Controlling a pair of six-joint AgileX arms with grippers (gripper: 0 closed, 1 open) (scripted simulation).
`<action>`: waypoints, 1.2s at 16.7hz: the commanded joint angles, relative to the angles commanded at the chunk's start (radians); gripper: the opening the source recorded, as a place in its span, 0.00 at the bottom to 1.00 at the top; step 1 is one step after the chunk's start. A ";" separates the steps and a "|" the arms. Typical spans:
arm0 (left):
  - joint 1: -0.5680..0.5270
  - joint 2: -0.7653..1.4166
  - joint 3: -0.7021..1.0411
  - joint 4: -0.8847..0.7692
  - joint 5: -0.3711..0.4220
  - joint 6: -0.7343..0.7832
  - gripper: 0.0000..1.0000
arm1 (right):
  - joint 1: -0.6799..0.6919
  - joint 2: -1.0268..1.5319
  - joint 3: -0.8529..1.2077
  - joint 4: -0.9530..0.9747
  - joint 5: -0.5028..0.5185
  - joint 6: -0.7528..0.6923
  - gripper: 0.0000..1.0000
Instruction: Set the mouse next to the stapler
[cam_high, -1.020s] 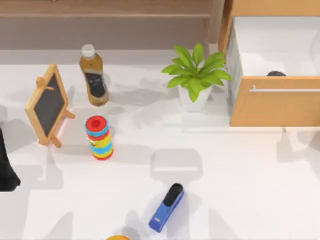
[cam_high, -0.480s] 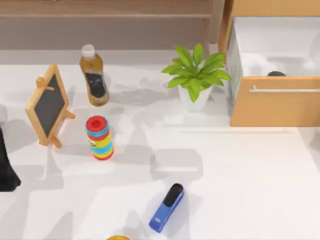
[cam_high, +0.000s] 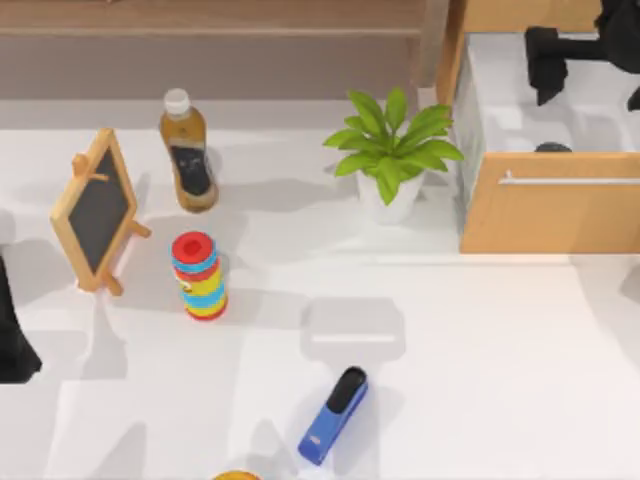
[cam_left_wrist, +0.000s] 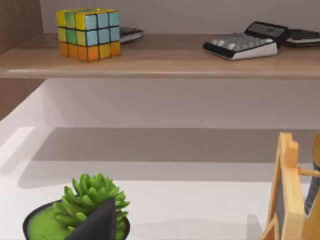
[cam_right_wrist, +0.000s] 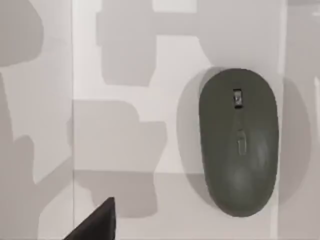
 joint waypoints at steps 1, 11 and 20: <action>0.000 0.000 0.000 0.000 0.000 0.000 1.00 | -0.001 0.070 0.043 -0.037 0.007 -0.017 1.00; 0.000 0.000 0.000 0.000 0.000 0.000 1.00 | -0.001 0.270 0.190 -0.133 0.037 -0.085 1.00; 0.000 0.000 0.000 0.000 0.000 0.000 1.00 | 0.039 0.099 0.202 -0.309 0.044 -0.035 1.00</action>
